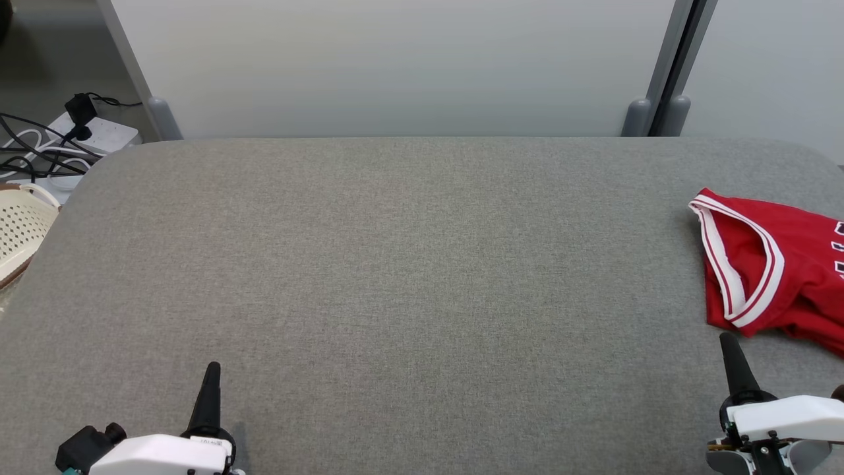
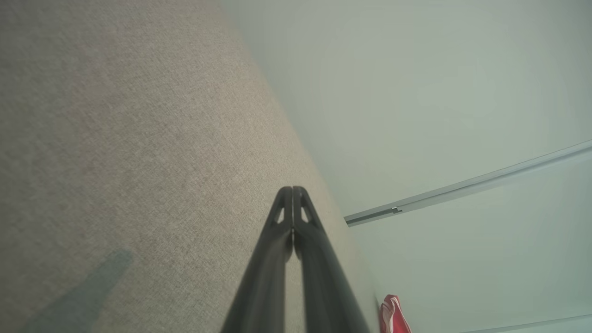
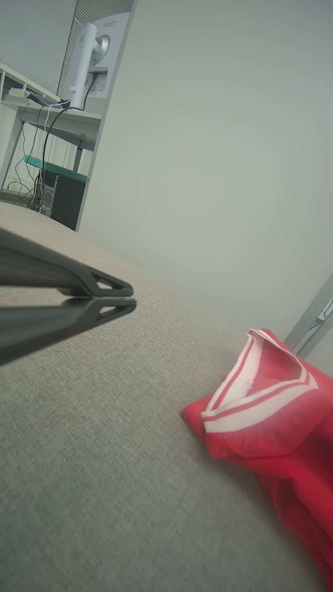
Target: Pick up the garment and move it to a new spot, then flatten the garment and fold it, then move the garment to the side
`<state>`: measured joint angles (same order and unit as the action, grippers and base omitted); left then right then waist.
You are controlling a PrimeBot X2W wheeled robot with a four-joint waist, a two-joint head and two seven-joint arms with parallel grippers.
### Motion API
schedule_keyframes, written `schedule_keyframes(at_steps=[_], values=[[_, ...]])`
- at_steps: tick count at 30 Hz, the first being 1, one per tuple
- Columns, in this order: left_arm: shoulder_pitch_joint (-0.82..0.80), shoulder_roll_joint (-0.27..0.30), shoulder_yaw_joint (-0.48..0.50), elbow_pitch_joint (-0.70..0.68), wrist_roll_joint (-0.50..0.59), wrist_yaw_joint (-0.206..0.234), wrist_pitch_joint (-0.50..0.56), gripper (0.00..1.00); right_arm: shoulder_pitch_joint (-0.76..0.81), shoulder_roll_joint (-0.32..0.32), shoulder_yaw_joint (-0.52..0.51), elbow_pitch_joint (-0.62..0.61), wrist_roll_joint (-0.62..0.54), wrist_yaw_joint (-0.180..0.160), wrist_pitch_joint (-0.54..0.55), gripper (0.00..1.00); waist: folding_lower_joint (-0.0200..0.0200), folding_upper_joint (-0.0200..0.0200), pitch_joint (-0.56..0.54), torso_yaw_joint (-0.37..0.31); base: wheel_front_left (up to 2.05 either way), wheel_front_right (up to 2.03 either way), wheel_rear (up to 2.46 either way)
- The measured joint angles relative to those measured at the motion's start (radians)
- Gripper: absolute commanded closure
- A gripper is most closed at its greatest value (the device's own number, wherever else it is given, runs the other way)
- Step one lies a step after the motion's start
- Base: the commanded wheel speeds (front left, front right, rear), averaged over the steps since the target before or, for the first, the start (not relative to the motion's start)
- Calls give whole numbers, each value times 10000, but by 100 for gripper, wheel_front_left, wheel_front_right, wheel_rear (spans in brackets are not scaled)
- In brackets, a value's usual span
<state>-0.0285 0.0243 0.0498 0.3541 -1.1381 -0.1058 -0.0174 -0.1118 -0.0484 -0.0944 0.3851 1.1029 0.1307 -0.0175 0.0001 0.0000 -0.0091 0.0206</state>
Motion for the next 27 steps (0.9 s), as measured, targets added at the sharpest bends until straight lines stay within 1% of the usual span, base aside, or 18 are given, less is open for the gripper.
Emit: schedule_keyframes(at_steps=[27], values=[[-188, 36, 188, -504, -2963, -90, 794, 100, 161, 52, -261, -652, 3168, -2, 794, 100, 0, 0, 79, -134, 0, 0, 0]])
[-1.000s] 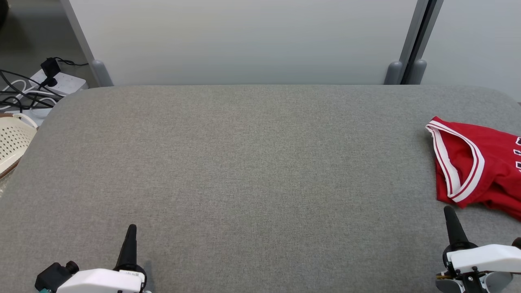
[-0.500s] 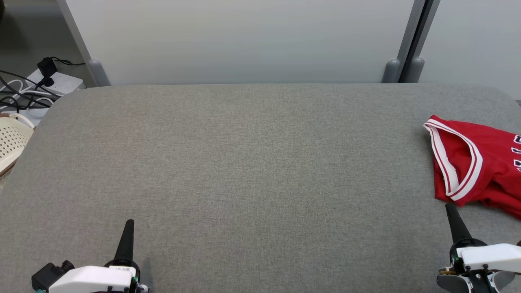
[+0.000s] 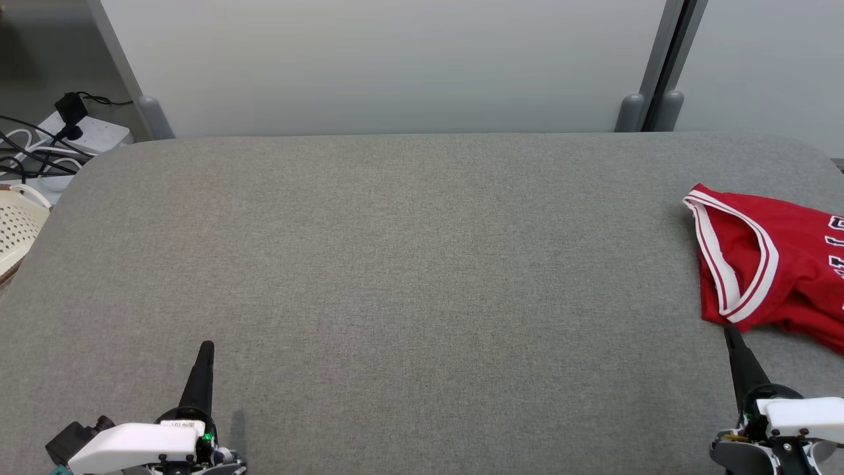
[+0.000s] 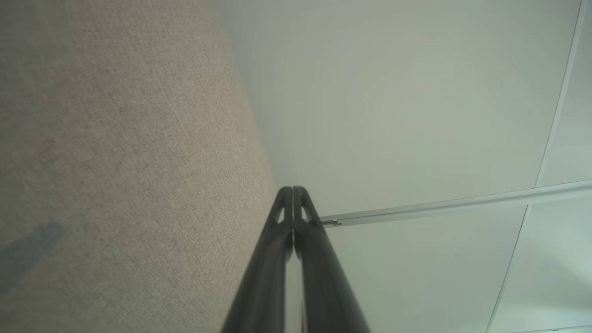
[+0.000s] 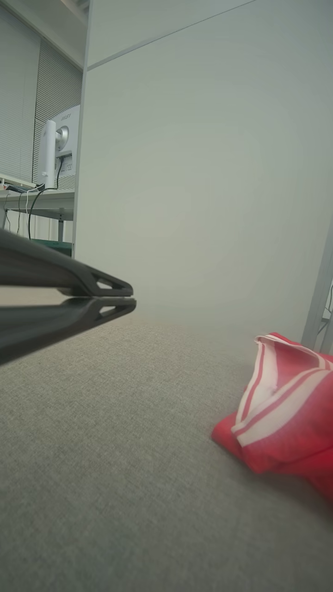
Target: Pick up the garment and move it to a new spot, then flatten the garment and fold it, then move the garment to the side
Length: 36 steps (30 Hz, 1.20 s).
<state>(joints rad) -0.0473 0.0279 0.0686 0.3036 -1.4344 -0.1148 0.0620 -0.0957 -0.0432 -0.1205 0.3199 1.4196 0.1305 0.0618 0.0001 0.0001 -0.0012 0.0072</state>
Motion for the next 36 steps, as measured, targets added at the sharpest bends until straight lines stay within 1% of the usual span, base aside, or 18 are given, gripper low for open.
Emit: schedule_keyframes(at_steps=[16, 36], values=[[-30, 38, 119, -274, -1657, -59, 435, 100, 42, 21, -102, -403, 1758, 0, 439, 100, -1, 0, 42, -73, 0, 0, 0], [-33, 42, 125, -290, -1691, -77, 435, 100, 45, 25, -113, -418, 1774, 0, 439, 100, -1, 0, 42, -73, 0, 0, 0]])
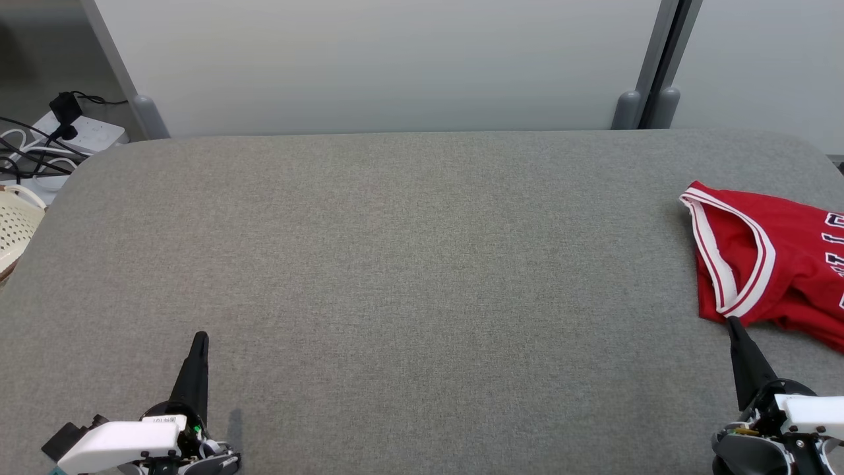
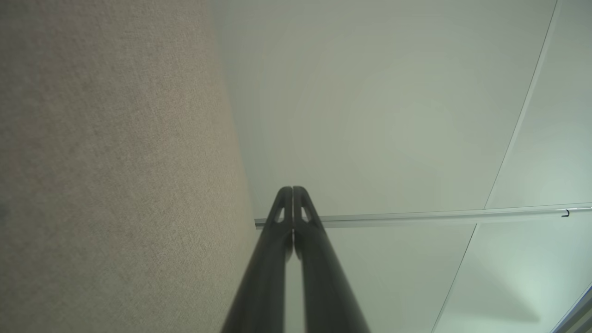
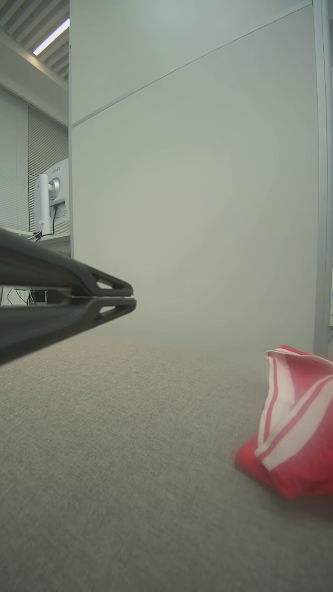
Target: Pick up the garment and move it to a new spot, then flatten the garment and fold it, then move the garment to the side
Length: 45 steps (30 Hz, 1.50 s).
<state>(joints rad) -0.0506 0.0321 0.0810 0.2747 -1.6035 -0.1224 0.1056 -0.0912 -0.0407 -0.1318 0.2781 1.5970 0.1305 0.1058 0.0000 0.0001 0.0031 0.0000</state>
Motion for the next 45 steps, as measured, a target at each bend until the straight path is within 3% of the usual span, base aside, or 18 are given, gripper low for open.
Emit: schedule_keyframes(at_steps=[45], values=[[-1, 2, 2, -2, 0, 0, 0, 100, 4, 0, 0, -2, 0, 0, 2, 100, 0, 0, 0, 0, 0, 0, 0]])
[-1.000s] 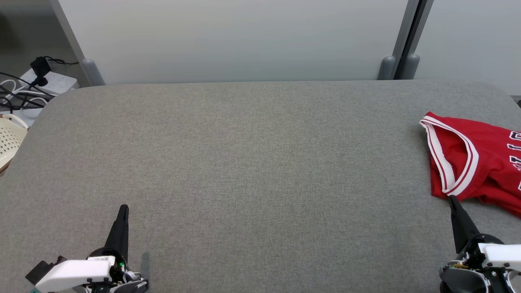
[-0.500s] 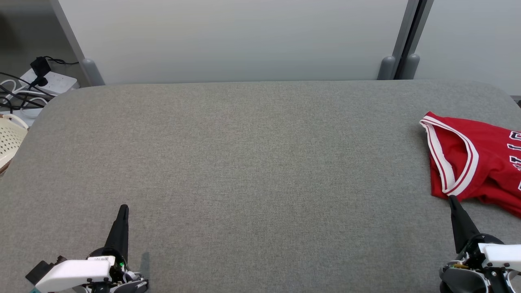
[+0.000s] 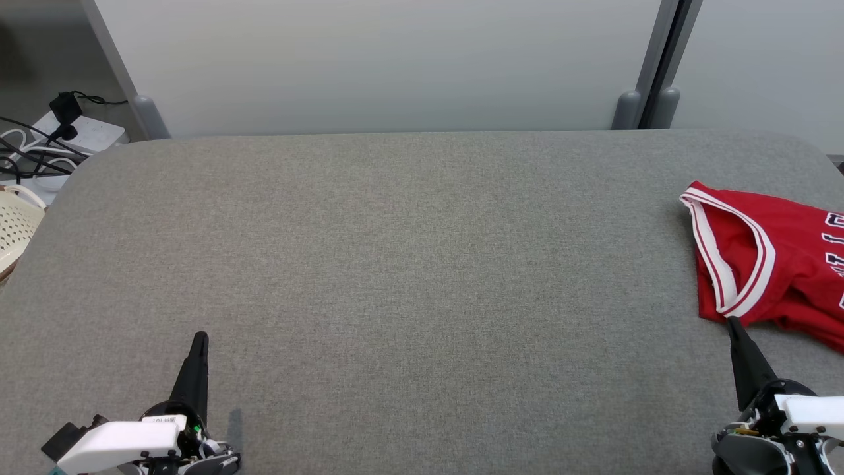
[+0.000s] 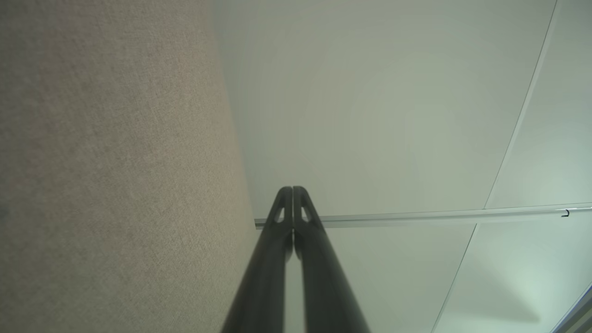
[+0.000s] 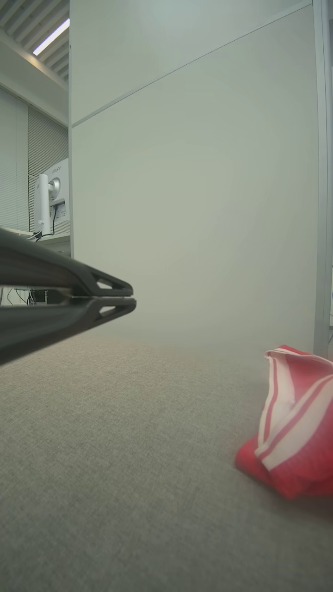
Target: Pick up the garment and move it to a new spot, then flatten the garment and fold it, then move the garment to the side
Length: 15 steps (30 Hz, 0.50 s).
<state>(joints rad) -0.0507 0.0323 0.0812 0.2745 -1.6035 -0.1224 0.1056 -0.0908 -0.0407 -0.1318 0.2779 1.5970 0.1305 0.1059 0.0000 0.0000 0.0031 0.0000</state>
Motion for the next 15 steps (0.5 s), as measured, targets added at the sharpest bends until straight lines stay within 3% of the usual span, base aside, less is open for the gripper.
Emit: schedule_keyframes(at_steps=[15], values=[[0, 0, 0, -2, 0, 0, 0, 100, 0, 0, 0, 0, 0, 0, 0, 100, 0, 0, 0, 0, 0, 0, 0]])
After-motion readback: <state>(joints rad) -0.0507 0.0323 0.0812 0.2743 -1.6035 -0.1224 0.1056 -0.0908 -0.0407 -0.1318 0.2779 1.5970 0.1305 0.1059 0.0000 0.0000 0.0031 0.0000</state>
